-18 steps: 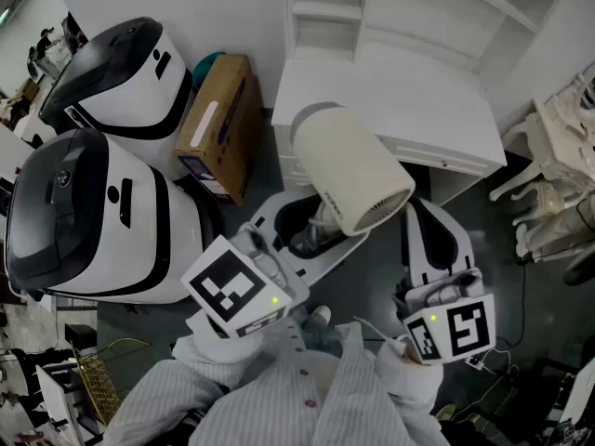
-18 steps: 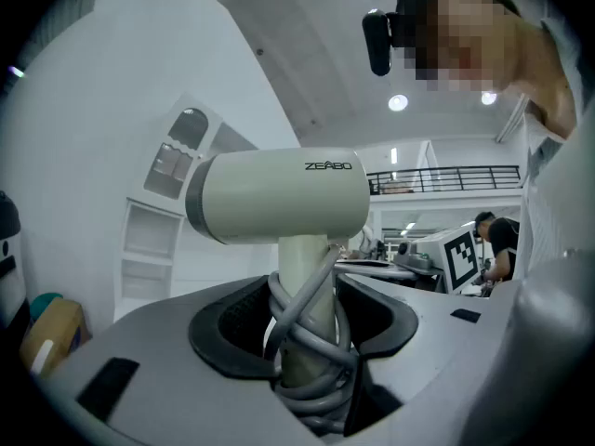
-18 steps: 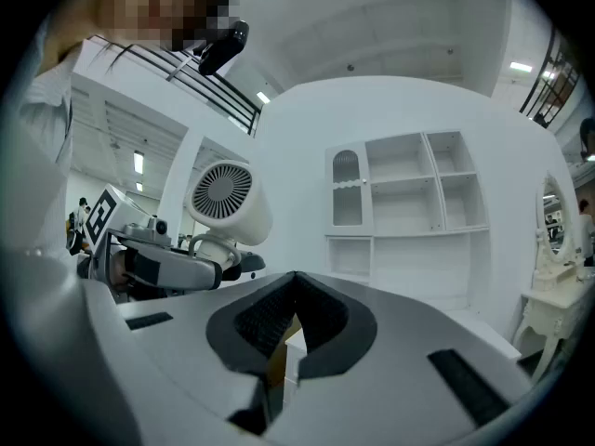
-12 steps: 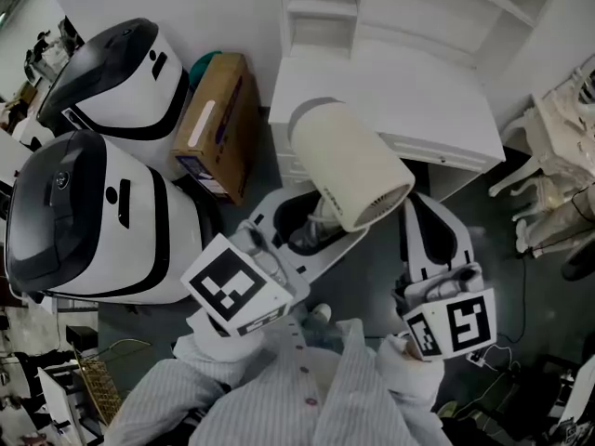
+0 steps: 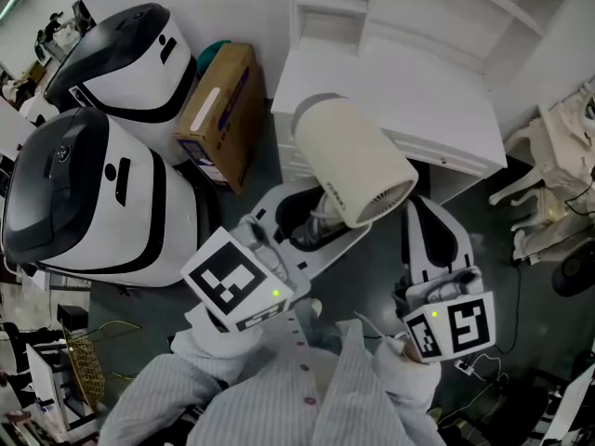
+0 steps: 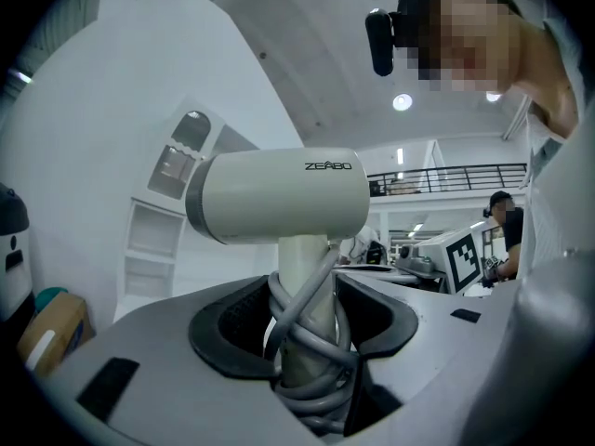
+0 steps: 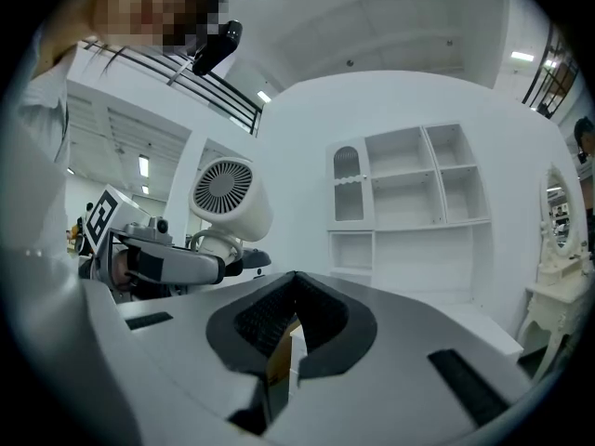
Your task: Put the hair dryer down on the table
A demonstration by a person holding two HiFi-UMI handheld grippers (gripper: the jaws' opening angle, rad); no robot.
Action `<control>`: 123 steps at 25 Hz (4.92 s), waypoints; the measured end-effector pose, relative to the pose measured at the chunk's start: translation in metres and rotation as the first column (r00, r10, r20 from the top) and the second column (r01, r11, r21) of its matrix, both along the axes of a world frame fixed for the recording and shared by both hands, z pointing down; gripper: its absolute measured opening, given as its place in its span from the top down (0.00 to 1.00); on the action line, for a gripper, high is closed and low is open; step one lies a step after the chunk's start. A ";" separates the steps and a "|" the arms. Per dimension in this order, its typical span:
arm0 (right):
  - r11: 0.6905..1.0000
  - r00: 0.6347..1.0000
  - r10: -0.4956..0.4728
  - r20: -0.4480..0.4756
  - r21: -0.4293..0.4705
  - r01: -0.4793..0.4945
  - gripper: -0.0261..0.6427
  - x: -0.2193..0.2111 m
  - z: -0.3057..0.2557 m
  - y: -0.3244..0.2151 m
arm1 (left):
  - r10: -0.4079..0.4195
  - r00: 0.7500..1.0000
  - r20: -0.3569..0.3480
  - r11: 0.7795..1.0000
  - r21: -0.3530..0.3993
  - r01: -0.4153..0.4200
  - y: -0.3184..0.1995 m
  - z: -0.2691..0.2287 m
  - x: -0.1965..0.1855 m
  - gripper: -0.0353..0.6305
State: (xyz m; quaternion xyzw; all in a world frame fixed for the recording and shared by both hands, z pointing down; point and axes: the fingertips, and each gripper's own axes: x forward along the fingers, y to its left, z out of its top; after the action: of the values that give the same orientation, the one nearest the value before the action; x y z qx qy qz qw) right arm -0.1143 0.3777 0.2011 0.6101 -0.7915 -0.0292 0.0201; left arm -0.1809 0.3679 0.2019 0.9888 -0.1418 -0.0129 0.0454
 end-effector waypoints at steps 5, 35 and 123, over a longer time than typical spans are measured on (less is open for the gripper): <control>1.000 1.000 -0.003 0.010 -0.010 0.003 0.94 0.009 0.003 0.004 | -0.002 1.000 0.007 1.000 -0.007 0.002 0.006 0.003 0.008 0.62; 0.998 0.998 0.058 0.010 -0.036 -0.058 0.94 0.058 0.014 -0.223 | 0.007 1.000 0.009 1.000 -0.019 -0.006 -0.235 0.005 0.047 0.62; 0.956 0.992 0.024 0.123 -0.294 0.014 0.94 0.320 0.104 -0.523 | 0.039 0.904 0.426 0.995 -0.102 0.004 -0.557 0.147 0.313 0.62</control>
State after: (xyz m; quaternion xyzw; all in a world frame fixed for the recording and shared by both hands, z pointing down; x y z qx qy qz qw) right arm 0.2057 -0.1451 0.3055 0.6029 -0.7852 0.1272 0.0610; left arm 0.1325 -0.1896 0.3484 0.9653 -0.1399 0.2114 0.0629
